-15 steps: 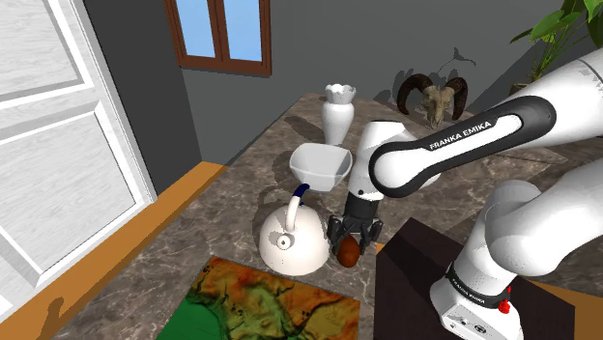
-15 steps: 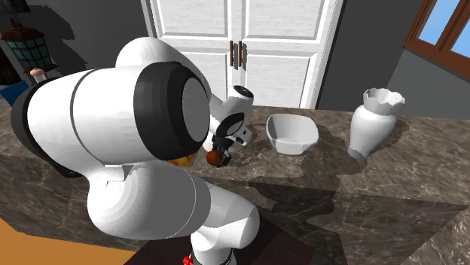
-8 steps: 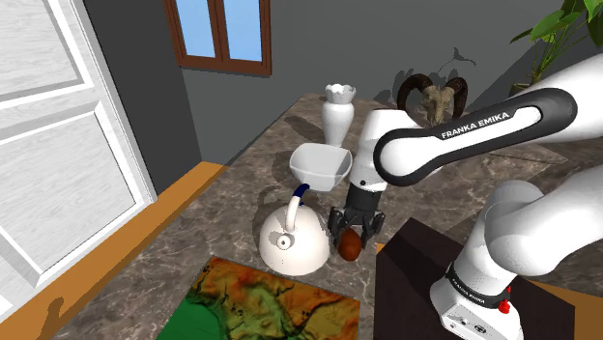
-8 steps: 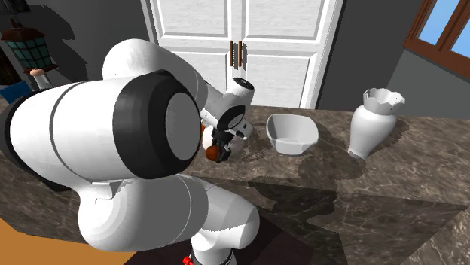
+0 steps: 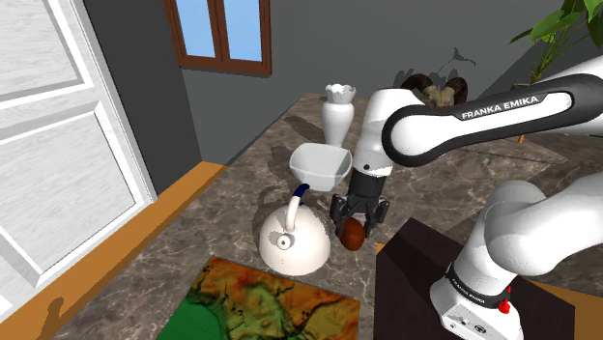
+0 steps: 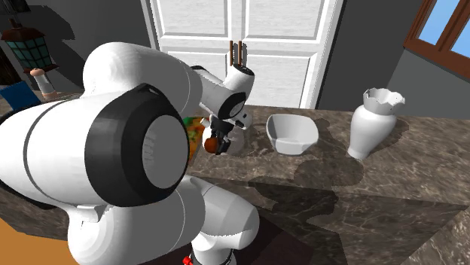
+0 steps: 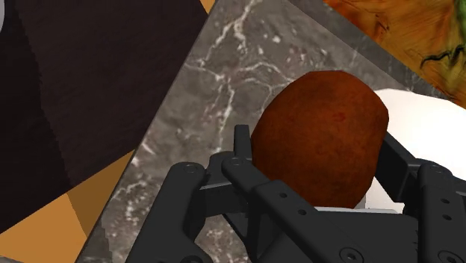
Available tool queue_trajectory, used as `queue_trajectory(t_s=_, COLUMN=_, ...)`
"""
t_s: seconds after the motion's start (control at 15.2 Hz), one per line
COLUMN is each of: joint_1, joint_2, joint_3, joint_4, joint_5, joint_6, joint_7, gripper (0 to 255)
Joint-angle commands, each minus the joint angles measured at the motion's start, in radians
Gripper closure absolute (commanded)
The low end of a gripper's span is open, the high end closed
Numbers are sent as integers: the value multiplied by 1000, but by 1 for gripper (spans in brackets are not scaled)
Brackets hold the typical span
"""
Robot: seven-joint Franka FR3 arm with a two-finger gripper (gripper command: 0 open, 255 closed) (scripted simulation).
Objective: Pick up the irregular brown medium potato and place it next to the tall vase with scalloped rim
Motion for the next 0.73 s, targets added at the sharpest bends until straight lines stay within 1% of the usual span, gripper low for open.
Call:
queue_trajectory(t_s=0.0, joint_1=-5, joint_2=-14, joint_3=-9, joint_4=18, joint_5=-14, joint_6=-32, joint_7=9, gripper=255)
queue_trajectory(t_s=0.66, joint_1=-20, joint_2=-65, joint_3=-43, joint_4=120, joint_5=-64, joint_6=-178, joint_7=60, gripper=255)
